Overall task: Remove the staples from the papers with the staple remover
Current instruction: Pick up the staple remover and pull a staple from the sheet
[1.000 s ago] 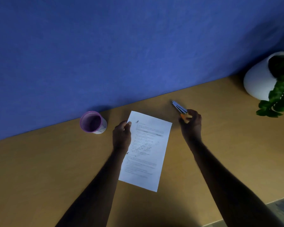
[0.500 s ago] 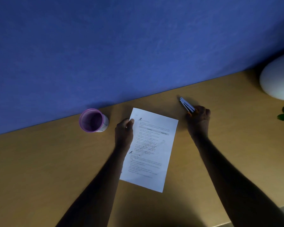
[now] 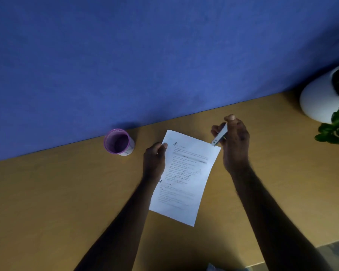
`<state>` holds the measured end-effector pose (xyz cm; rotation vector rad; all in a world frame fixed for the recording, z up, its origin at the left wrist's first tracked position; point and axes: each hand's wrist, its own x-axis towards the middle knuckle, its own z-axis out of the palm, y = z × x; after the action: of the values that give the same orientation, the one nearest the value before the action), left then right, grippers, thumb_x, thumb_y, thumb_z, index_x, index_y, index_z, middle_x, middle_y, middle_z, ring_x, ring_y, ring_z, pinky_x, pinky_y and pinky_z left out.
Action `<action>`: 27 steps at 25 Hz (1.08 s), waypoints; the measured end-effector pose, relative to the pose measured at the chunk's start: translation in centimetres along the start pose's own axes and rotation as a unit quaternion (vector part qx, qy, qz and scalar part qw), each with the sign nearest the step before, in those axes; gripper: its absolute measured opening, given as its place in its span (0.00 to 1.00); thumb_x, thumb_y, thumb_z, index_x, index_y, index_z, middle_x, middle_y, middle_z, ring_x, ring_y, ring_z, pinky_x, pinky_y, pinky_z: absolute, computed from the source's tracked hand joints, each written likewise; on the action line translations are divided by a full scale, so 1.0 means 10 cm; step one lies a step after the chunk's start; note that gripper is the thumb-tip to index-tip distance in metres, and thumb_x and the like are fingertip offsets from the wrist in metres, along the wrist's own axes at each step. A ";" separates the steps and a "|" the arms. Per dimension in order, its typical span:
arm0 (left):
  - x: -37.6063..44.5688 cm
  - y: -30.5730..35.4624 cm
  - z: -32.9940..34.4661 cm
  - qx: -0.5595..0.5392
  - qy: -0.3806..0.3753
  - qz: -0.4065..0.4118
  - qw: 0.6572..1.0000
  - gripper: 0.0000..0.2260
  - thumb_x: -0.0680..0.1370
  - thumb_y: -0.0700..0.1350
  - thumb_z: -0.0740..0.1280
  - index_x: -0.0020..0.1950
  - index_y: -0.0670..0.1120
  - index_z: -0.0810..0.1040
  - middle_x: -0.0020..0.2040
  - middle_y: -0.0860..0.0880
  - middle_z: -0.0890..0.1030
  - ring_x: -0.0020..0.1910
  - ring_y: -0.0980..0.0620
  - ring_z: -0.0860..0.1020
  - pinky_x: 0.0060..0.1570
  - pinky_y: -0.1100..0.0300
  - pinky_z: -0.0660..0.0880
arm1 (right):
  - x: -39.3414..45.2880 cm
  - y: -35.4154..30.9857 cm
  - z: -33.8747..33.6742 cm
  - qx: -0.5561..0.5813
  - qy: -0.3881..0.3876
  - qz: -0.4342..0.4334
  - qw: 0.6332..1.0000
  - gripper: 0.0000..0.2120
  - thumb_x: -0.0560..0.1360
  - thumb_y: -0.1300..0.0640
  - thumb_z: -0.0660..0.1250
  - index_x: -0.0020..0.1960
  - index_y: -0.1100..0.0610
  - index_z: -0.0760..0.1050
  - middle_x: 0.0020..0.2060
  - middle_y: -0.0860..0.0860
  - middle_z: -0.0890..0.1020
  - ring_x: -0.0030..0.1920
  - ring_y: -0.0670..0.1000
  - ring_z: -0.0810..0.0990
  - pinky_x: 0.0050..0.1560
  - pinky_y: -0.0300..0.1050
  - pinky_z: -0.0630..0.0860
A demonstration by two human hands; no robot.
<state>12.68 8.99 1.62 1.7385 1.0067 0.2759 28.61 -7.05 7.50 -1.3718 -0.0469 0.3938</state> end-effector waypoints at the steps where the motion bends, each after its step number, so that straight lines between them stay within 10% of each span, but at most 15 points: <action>1: -0.05 0.05 -0.02 0.002 -0.002 0.007 1.000 0.13 0.83 0.47 0.63 0.43 0.42 0.79 0.36 0.47 0.83 0.34 0.54 0.74 0.36 0.57 0.68 | -0.08 -0.10 0.07 0.019 -0.009 0.021 1.000 0.14 0.84 0.43 0.64 0.49 0.53 0.77 0.39 0.51 0.80 0.42 0.53 0.84 0.43 0.49 0.83; 6: -0.35 0.33 -0.13 0.026 -0.004 0.074 0.997 0.12 0.84 0.48 0.63 0.40 0.54 0.76 0.33 0.65 0.80 0.31 0.64 0.75 0.31 0.72 0.65 | -0.38 -0.37 0.20 -0.212 -0.056 -0.028 0.975 0.20 0.74 0.34 0.71 0.44 0.46 0.66 0.30 0.44 0.72 0.27 0.45 0.68 0.26 0.42 0.68; 10: -0.54 0.47 -0.23 0.035 0.009 0.113 0.993 0.12 0.85 0.47 0.63 0.42 0.55 0.74 0.33 0.68 0.78 0.31 0.67 0.74 0.30 0.75 0.64 | -0.57 -0.51 0.14 -0.334 -0.159 -0.196 0.908 0.17 0.86 0.39 0.55 0.59 0.50 0.75 0.47 0.43 0.80 0.48 0.43 0.80 0.49 0.44 0.80; 16: -0.79 0.59 -0.34 0.051 0.001 0.132 0.990 0.11 0.85 0.47 0.63 0.53 0.42 0.83 0.41 0.49 0.84 0.36 0.67 0.78 0.33 0.77 0.66 | -0.67 -0.64 0.18 -0.550 -0.219 -0.252 0.766 0.24 0.80 0.34 0.58 0.68 0.48 0.72 0.60 0.50 0.76 0.60 0.52 0.74 0.59 0.49 0.65; 27: -0.97 0.75 -0.48 0.106 0.005 0.212 0.971 0.13 0.85 0.49 0.64 0.52 0.42 0.84 0.45 0.47 0.88 0.34 0.62 0.78 0.35 0.78 0.66 | -0.83 -0.72 0.30 -0.562 -0.278 -0.261 0.733 0.21 0.75 0.39 0.74 0.61 0.51 0.79 0.58 0.48 0.84 0.58 0.50 0.79 0.59 0.46 0.64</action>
<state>7.40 4.46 12.80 2.1456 0.6799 0.4605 21.85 -7.76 16.67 -2.2709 -1.3457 0.2681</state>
